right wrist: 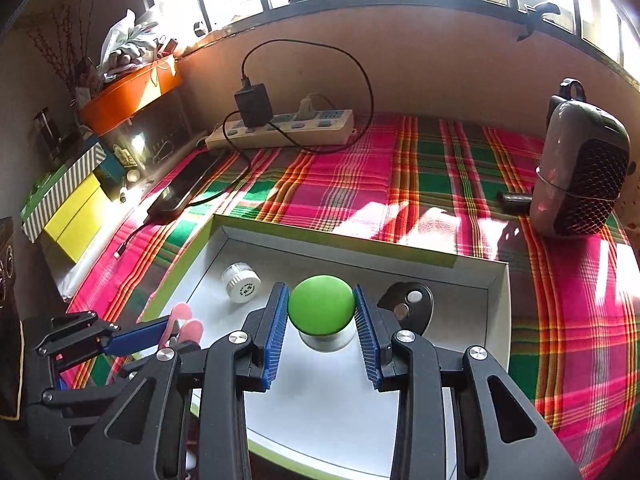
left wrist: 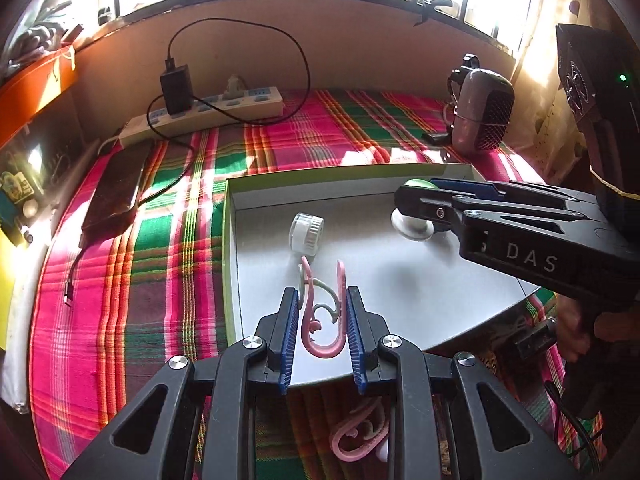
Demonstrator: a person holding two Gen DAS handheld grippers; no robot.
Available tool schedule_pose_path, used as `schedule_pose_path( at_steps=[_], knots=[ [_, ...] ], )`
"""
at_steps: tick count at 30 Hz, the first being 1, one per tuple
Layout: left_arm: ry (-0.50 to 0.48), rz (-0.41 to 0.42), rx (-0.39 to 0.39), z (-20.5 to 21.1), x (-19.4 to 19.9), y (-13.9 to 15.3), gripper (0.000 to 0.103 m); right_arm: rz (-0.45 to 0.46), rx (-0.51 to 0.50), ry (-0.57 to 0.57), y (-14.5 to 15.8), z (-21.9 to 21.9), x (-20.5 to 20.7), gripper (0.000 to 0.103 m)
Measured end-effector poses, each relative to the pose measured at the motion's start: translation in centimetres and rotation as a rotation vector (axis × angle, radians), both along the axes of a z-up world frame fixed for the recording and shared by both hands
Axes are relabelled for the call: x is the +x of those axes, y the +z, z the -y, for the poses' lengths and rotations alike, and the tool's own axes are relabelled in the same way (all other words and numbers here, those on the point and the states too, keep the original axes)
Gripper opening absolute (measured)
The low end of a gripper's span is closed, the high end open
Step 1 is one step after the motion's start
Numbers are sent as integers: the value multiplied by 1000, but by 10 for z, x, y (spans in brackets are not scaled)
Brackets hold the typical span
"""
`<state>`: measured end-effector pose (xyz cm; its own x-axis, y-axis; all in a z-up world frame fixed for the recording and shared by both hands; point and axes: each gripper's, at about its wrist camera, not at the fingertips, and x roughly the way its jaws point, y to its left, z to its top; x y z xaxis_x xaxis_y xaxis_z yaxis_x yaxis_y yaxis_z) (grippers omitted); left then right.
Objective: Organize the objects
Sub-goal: 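Carry pink clip with left tool while right tool carries green mushroom into grey box, then lower and open left tool on pink clip while right tool releases green mushroom in box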
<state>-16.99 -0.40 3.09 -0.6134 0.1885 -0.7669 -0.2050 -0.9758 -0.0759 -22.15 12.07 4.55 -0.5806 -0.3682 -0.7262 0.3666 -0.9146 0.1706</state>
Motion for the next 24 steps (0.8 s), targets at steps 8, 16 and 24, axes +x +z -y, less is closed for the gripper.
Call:
schedule_pose_path(
  at_steps=[8, 16, 24],
  knots=[
    [5, 7, -5, -2, -18, -8, 21, 22, 8, -4, -11, 7, -24, 35],
    [8, 22, -12, -2, -28, -15, 21, 24, 25, -2, -15, 13, -36, 35],
    [3, 27, -18, -5, -33, -20, 21, 34, 37, 1, -19, 16, -39, 35]
  ],
)
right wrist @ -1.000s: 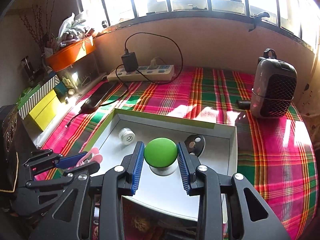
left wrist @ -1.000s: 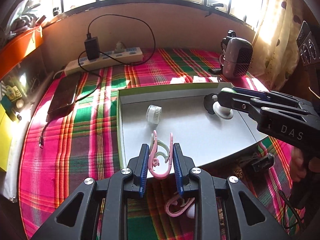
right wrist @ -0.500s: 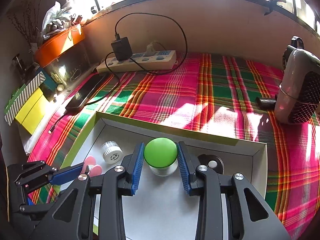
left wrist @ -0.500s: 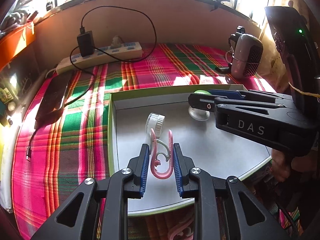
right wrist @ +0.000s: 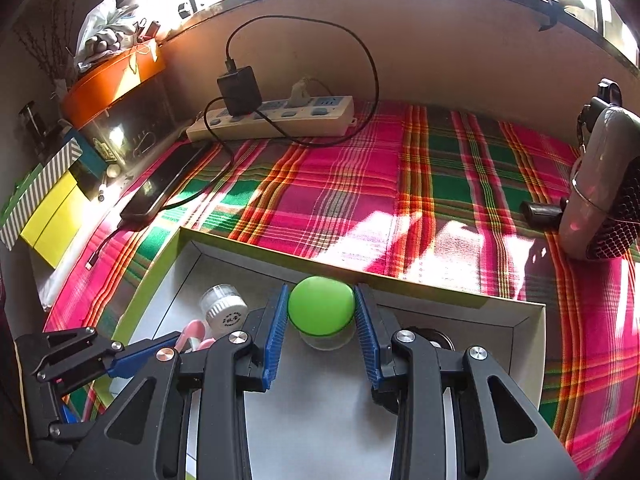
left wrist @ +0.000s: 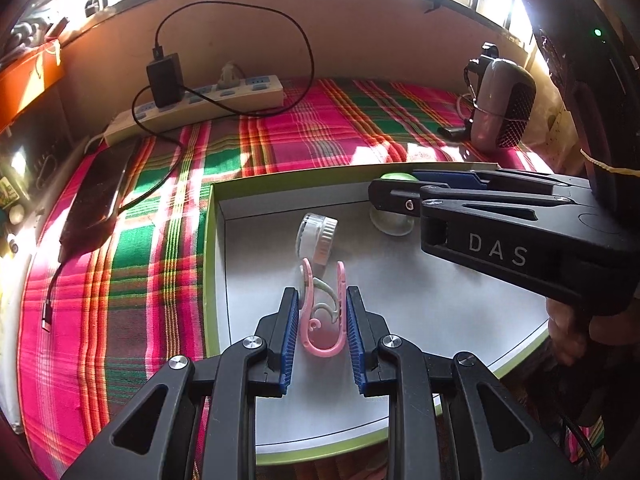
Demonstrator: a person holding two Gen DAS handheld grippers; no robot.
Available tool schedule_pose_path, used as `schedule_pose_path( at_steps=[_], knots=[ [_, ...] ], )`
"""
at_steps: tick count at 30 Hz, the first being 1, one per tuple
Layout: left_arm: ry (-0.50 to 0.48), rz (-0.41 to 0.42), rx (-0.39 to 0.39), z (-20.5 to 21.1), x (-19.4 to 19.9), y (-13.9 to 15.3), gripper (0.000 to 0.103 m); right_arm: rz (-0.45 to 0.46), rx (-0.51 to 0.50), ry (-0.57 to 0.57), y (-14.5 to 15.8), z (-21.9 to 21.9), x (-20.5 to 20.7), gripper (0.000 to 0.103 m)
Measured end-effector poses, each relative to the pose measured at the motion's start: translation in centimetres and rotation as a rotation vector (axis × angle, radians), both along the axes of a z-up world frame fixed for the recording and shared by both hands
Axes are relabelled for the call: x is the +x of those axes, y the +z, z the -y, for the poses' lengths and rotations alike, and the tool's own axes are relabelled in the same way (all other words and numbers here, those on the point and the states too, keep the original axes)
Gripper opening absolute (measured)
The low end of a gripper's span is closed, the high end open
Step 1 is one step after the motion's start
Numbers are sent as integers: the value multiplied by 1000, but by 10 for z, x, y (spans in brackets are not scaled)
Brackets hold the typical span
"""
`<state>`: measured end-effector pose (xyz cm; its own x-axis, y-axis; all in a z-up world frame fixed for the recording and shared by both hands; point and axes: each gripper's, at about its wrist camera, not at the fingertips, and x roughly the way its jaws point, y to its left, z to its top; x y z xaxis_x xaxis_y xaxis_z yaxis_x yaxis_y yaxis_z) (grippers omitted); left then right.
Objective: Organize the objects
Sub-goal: 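Lower and open left tool on pink clip while right tool releases green mushroom in box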
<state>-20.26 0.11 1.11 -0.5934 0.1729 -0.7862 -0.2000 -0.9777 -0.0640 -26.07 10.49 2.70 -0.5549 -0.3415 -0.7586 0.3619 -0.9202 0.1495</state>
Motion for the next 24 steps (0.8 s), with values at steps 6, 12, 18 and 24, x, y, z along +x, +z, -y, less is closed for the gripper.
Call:
schedule_pose_path(
  at_steps=[6, 12, 18, 24],
  knots=[
    [-3, 4, -14, -3, -1, -1, 21, -2, 10, 1, 1, 1, 1, 35],
    [0, 4, -16, -3, -1, -1, 21, -2, 12, -2, 1, 2, 1, 35],
    [7, 9, -24, -4, -2, -2, 21, 12, 13, -7, -1, 2, 0, 35],
    [9, 9, -21, -4, -3, -1, 23, 13, 16, -13, -1, 2, 0, 35]
  ],
)
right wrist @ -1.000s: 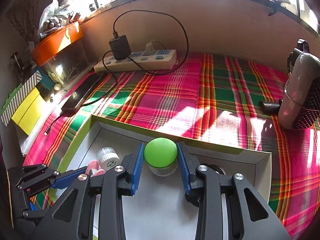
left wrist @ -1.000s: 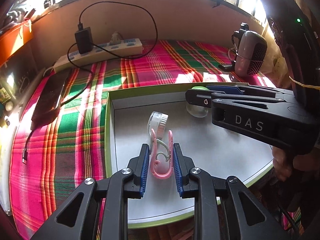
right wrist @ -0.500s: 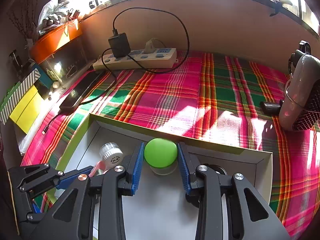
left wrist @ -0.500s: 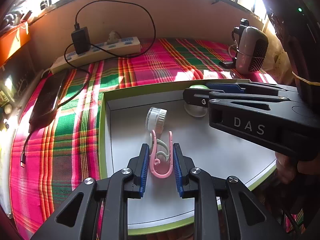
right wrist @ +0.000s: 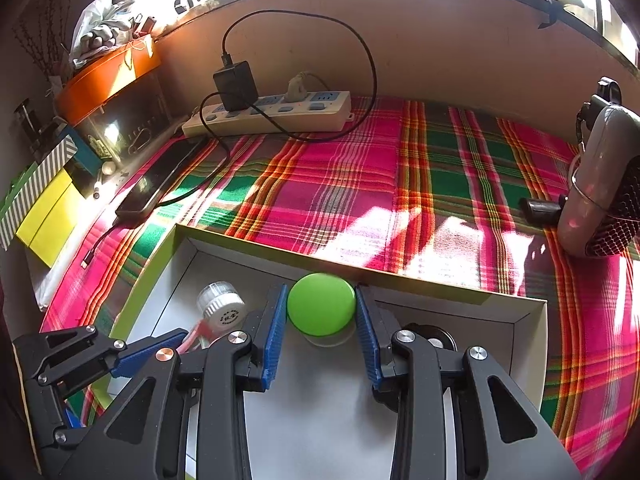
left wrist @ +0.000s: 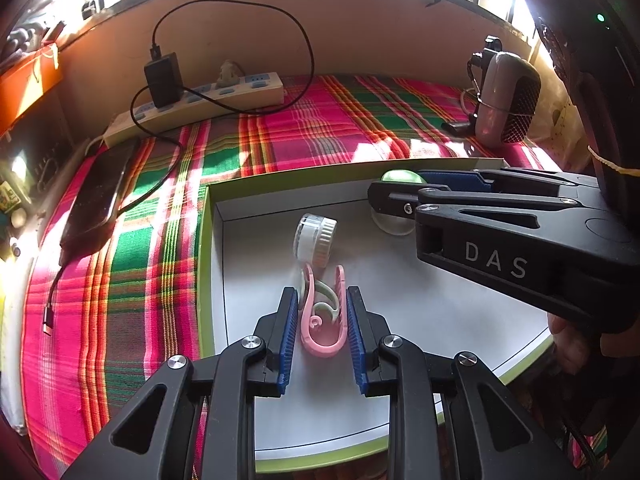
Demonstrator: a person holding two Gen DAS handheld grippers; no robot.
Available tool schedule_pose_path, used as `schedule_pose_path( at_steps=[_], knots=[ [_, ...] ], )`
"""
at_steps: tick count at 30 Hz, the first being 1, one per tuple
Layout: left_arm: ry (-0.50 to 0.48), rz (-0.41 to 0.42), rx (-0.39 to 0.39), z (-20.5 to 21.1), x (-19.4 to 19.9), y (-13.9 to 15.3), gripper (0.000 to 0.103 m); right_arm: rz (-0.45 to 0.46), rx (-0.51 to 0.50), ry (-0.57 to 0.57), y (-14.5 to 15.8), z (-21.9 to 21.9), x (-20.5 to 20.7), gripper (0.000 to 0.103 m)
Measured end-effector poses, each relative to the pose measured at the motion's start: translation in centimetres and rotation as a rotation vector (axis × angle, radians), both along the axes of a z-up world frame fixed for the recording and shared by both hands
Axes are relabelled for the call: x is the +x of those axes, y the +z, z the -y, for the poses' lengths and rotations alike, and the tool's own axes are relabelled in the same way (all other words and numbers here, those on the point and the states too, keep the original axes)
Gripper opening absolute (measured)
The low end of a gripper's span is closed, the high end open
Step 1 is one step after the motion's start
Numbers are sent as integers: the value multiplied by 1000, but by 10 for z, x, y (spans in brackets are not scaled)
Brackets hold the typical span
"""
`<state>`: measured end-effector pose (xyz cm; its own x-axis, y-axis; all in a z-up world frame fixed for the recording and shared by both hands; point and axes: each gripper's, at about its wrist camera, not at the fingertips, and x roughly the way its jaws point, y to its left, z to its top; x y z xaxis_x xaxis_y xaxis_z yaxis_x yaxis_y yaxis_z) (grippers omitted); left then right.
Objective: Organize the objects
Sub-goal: 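Lower and open left tool on pink clip while right tool releases green mushroom in box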
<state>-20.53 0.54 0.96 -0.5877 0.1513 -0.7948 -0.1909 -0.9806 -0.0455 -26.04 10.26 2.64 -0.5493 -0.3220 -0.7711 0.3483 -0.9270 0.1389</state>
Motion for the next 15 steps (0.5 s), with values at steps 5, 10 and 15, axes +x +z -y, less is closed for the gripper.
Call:
schedule_pose_path(
  at_steps=[5, 10, 15],
  knots=[
    [-6, -1, 10, -1, 0, 0, 27, 2, -2, -11, 0, -1, 0, 40],
    [-2, 1, 24, 0, 0, 1, 29, -4, -7, -18, 2, -3, 0, 45],
    [5, 2, 25, 1, 1, 2, 31, -11, -16, -27, 5, -4, 3, 47]
  ],
)
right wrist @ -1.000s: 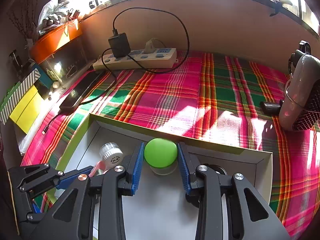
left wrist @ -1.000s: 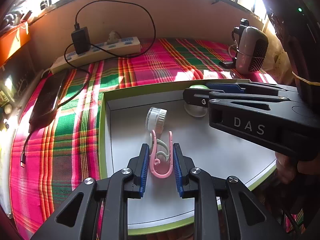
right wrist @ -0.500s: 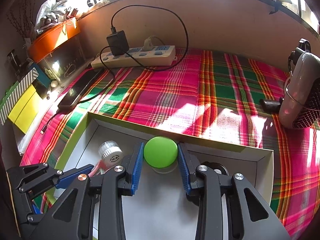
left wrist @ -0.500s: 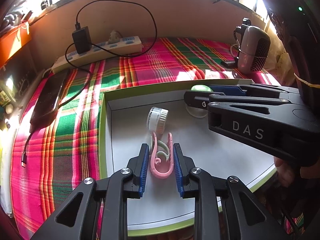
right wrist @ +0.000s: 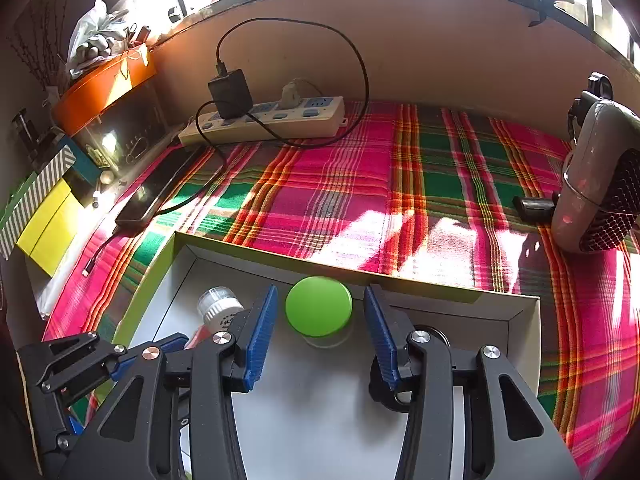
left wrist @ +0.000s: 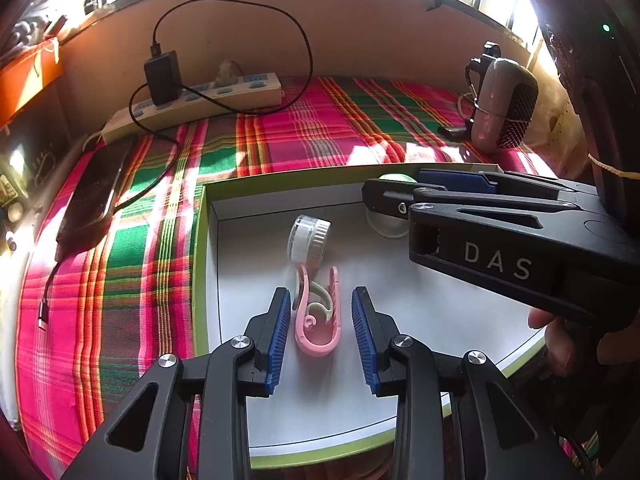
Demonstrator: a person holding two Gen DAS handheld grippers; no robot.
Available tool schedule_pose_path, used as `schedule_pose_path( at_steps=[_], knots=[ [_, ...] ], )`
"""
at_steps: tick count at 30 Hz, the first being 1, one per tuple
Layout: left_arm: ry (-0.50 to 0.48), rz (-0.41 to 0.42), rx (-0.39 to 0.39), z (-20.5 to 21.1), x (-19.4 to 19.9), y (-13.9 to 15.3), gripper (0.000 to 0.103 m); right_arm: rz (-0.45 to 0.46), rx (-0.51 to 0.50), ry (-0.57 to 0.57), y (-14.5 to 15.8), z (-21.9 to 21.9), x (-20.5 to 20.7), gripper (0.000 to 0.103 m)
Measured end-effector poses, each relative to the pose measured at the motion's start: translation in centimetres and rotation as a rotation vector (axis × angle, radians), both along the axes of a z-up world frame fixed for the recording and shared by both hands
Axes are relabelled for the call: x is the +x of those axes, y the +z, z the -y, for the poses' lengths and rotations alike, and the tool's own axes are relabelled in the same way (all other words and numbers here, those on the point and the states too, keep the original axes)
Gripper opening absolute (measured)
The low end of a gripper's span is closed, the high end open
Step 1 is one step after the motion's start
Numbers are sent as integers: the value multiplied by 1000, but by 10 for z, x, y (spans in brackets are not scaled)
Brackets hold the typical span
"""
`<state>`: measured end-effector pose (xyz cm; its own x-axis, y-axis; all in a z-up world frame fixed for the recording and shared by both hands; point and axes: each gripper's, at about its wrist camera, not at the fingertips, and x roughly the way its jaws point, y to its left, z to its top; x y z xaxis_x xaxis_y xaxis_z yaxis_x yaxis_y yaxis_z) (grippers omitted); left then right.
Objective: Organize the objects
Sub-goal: 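Lower and open left tool on pink clip while right tool releases green mushroom in box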
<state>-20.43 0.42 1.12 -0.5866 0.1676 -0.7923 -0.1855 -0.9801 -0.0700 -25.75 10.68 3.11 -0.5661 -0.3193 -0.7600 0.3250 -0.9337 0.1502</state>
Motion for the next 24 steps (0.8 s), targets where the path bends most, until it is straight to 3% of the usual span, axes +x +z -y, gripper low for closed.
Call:
schedule_pose_path(
  at_steps=[24],
  knots=[
    [17, -91, -32, 4, 52, 37, 32, -90, -20, -44, 38, -15, 63, 49]
  ],
)
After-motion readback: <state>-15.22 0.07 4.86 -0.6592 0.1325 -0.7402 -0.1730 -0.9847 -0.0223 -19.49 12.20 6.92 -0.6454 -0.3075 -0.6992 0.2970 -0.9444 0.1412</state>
